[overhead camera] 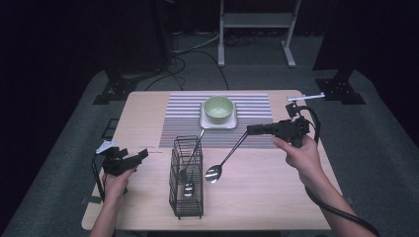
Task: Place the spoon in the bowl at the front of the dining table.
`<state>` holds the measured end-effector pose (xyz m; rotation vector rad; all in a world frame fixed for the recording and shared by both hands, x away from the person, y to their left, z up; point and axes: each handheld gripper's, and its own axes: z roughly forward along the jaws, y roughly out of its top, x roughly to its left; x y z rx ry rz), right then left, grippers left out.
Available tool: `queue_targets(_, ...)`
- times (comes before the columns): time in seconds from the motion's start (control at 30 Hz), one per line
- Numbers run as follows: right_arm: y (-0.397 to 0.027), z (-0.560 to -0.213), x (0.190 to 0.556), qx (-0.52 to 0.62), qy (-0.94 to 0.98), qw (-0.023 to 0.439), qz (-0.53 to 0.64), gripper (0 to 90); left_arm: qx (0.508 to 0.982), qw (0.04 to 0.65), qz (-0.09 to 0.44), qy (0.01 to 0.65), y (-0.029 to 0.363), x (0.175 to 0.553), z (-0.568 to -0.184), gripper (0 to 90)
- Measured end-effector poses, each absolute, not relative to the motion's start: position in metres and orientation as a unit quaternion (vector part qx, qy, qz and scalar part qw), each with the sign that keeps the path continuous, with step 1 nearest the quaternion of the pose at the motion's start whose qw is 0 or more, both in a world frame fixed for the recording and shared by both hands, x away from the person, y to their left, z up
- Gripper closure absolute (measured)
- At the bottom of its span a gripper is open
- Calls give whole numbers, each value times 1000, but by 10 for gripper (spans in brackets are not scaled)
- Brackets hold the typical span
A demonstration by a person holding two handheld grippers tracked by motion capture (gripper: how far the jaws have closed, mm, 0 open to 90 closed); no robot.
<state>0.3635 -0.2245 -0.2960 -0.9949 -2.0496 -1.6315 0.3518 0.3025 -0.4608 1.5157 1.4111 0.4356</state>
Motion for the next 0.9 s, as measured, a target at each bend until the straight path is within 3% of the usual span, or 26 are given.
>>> queue_targets(0.9,-253,-322,365,-388,-709,164,-565,887,625,489,179,581,302,352,-461,0)
